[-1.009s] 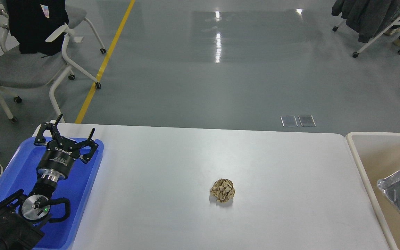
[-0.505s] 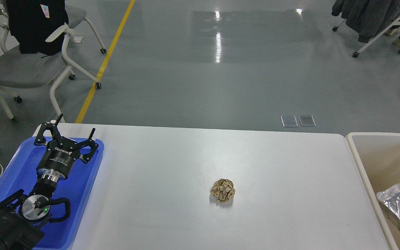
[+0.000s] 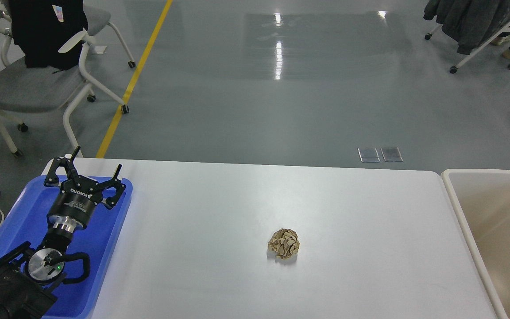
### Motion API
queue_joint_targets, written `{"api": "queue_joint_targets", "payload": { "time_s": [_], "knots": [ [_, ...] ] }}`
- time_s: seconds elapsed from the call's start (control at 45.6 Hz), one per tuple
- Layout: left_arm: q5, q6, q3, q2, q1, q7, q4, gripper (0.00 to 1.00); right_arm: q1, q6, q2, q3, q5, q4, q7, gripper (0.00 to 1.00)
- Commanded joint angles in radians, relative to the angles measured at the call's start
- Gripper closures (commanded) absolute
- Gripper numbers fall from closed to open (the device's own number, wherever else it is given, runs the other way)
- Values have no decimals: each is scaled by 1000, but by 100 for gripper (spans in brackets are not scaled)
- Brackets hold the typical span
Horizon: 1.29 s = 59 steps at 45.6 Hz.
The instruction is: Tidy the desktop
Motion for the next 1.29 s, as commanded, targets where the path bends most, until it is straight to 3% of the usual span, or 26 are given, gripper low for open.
{"api": "queue_joint_targets", "payload": {
  "time_s": [0.0,0.351,0.68,0.943,1.031,1.185,1.272],
  "knots": [
    [0,0,0,0,0,0,-1,1,269,67,-140,-14,-211,136,0,0],
    [0,0,0,0,0,0,0,1,571,291,-19,-40,-357,135,-1,0],
    [0,0,0,0,0,0,1,1,869,402,302,-374,-400,159,-1,0],
    [0,0,0,0,0,0,1,1,982,469,512,-438,-404,232,-3,0],
    [0,0,0,0,0,0,1,1,1025,529,570,-500,-404,233,-3,0],
    [0,0,0,0,0,0,1,1,1108,722,672,-600,-404,235,-1,0],
    [0,0,0,0,0,0,1,1,1134,726,725,-609,-400,242,-3,0]
  ]
}}
